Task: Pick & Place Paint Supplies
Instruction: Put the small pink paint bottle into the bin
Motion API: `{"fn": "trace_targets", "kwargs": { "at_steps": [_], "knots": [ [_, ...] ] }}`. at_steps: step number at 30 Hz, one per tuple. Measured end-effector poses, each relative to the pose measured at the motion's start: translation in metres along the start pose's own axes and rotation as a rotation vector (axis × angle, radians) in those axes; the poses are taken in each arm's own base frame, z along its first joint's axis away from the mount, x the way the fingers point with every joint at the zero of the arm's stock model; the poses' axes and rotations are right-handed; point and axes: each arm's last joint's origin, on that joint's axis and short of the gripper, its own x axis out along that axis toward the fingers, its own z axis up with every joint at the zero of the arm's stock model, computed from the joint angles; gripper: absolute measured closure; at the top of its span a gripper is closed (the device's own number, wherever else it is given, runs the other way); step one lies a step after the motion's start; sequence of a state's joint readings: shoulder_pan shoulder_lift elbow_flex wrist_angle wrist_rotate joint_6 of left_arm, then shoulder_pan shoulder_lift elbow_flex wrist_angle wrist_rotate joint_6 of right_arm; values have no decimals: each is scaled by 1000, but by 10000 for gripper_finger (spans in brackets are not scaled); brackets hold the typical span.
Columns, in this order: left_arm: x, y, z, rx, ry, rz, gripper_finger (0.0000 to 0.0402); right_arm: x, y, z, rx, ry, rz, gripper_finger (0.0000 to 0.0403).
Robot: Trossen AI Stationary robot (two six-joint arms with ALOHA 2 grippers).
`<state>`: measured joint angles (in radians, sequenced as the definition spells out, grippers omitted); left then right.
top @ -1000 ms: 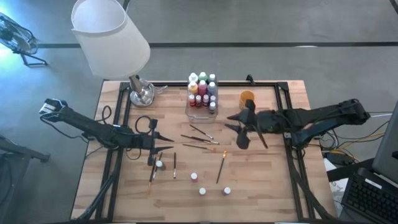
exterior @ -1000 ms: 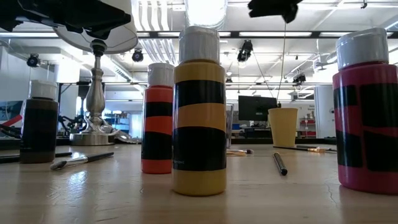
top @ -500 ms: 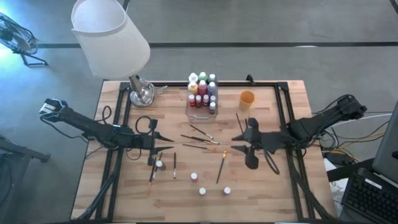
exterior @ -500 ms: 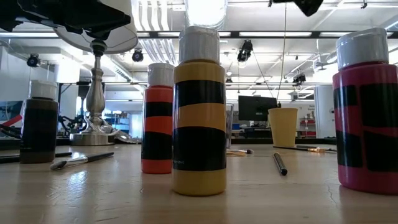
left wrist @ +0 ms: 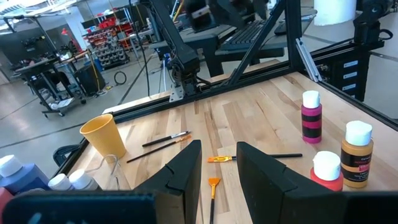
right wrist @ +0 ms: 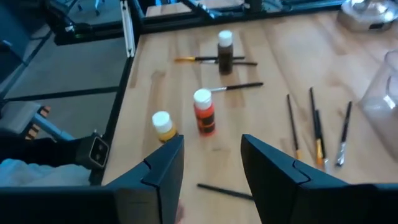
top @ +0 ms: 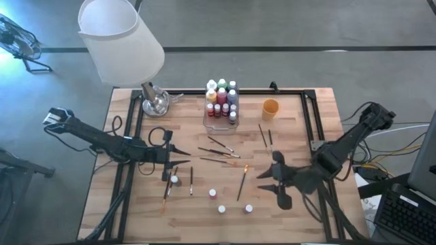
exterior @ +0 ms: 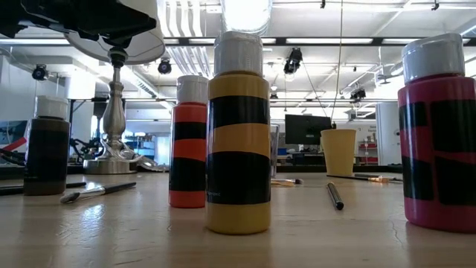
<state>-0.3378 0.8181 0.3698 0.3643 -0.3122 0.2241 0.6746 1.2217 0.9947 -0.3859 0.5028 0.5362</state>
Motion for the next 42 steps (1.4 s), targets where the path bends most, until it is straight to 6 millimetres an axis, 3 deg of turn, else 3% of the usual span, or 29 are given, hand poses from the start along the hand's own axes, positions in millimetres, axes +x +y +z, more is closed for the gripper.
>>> {"fn": "trace_targets", "kwargs": {
  "at_steps": [21, 42],
  "knots": [
    [0, 0, -1, 2, 7, -2, 293, 24, 40, -46, 153, 134, -5, 247],
    [0, 0, -1, 3, 9, -2, 293, 56, 52, -78, 114, 227, -67, 194]
  ]
}}
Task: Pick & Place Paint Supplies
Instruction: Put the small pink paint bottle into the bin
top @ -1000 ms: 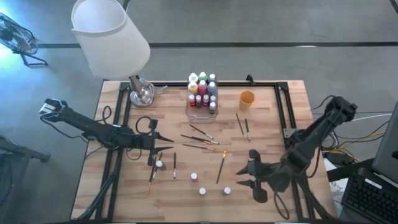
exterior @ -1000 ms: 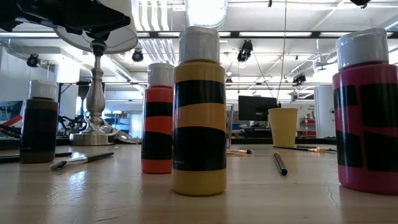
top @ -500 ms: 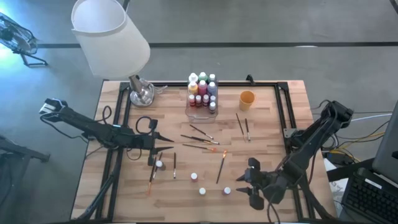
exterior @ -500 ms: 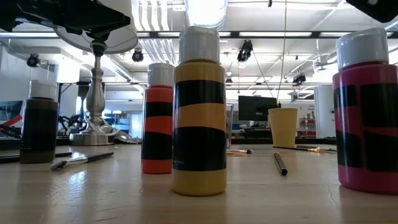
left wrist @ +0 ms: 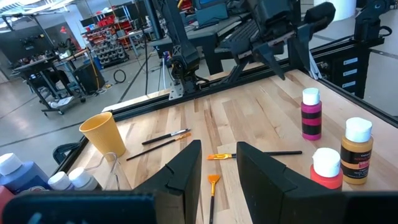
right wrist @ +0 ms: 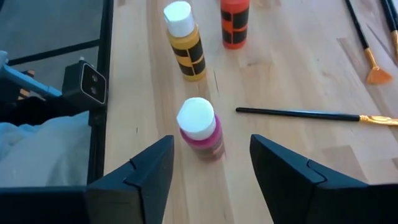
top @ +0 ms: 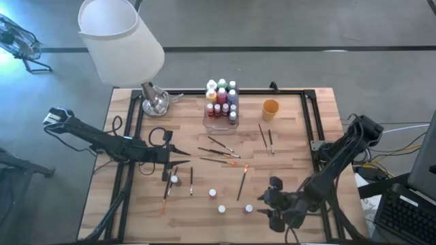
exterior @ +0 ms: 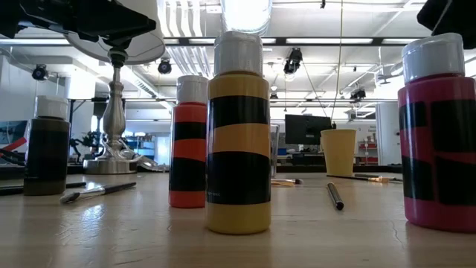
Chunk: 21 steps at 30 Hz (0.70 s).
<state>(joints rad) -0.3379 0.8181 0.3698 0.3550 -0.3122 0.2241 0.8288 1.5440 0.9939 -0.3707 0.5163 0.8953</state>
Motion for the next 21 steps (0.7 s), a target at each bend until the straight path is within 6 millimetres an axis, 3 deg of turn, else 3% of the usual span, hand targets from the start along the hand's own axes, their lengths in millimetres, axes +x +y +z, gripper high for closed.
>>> {"fn": "trace_targets", "kwargs": {
  "at_steps": [21],
  "knots": [
    [0, 0, -1, 3, 8, -2, 293, 29, 4, -11, 16, 4, -40, 170]
  ]
}}
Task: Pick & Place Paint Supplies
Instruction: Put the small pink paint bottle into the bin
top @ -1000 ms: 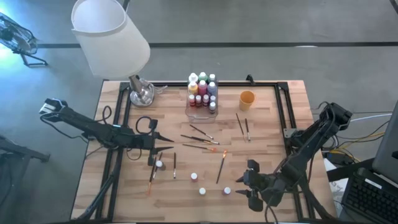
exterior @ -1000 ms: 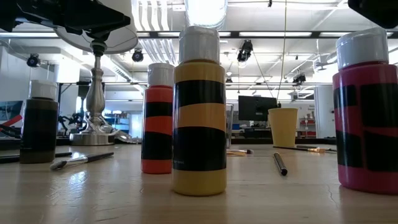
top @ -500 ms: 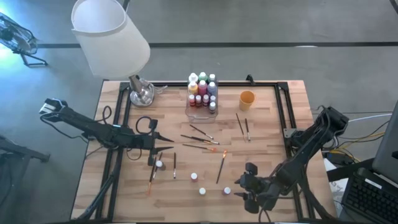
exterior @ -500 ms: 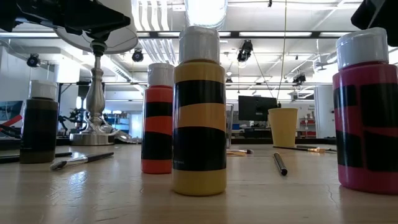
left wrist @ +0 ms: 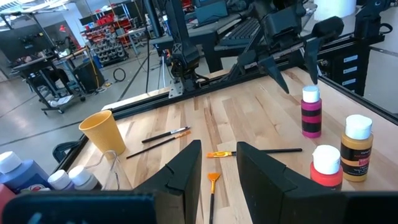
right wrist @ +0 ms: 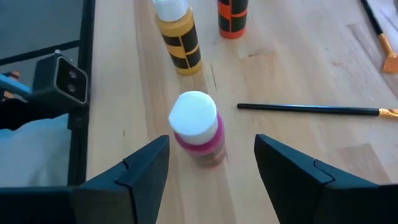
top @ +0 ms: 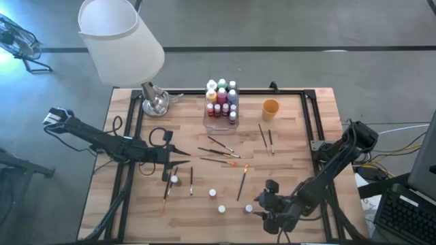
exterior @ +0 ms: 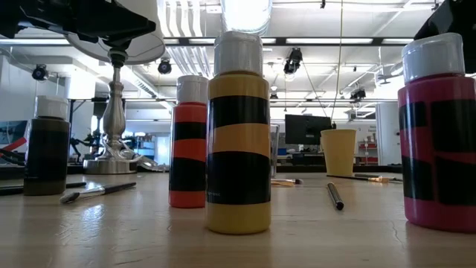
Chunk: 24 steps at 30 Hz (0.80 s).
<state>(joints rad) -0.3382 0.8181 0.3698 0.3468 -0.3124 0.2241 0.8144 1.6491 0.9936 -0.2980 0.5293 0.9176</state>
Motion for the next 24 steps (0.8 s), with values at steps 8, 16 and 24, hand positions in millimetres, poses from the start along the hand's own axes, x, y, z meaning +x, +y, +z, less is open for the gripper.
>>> {"fn": "trace_targets", "kwargs": {
  "at_steps": [8, 16, 24],
  "knots": [
    [0, 0, -1, 5, 14, -3, 293, 5, -1, 2, -1, -24, -17, 151],
    [0, 0, -2, 6, 17, -4, 293, 8, -2, 4, 5, -32, -20, 151],
    [0, 0, -2, 7, 20, -4, 293, 9, 1, 5, 19, -27, 14, 155]
  ]
}}
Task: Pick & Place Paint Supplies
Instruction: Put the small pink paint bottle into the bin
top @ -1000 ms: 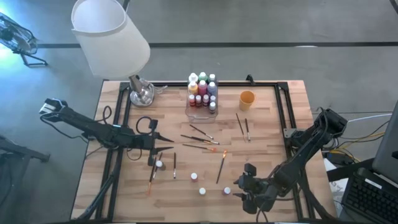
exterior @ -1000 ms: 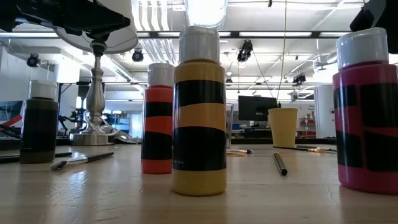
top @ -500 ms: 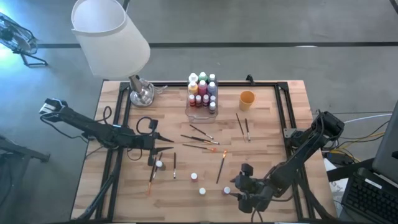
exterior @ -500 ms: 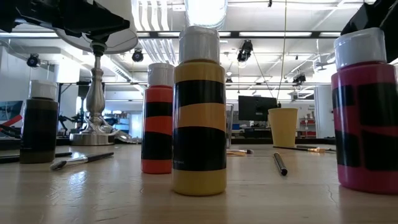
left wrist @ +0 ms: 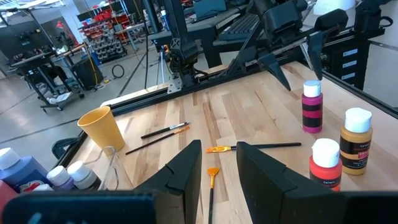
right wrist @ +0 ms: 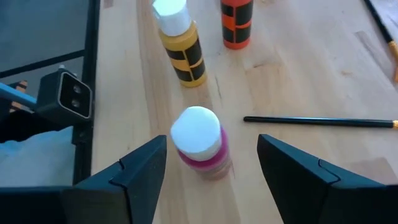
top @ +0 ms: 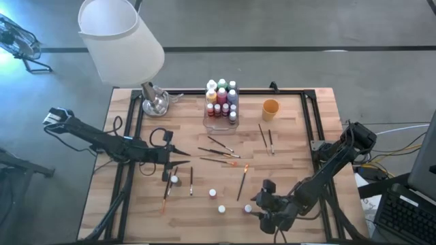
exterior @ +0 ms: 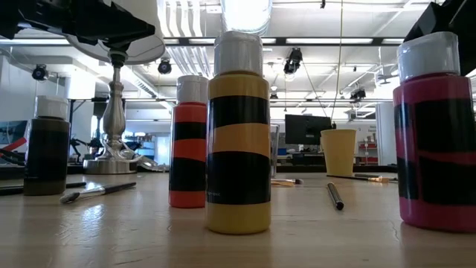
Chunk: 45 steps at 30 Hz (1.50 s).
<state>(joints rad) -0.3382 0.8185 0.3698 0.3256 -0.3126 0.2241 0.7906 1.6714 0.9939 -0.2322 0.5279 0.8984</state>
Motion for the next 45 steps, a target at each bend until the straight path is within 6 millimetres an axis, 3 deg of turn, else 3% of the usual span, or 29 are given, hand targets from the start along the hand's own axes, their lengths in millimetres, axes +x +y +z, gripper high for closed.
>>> {"fn": "trace_targets", "kwargs": {
  "at_steps": [6, 17, 37, 45],
  "knots": [
    [0, 0, 0, 0, 0, 0, 293, 0, 3, 2, 8, -19, 30, 136],
    [0, 0, 0, 2, 5, -1, 293, 19, 3, -7, -24, -6, -2, 119],
    [0, 0, -1, 4, 12, -3, 293, 19, 3, -4, -55, -38, -8, 221],
    [0, 0, -1, 4, 12, -3, 293, 19, 3, -4, -63, -38, -8, 288]
  ]
}}
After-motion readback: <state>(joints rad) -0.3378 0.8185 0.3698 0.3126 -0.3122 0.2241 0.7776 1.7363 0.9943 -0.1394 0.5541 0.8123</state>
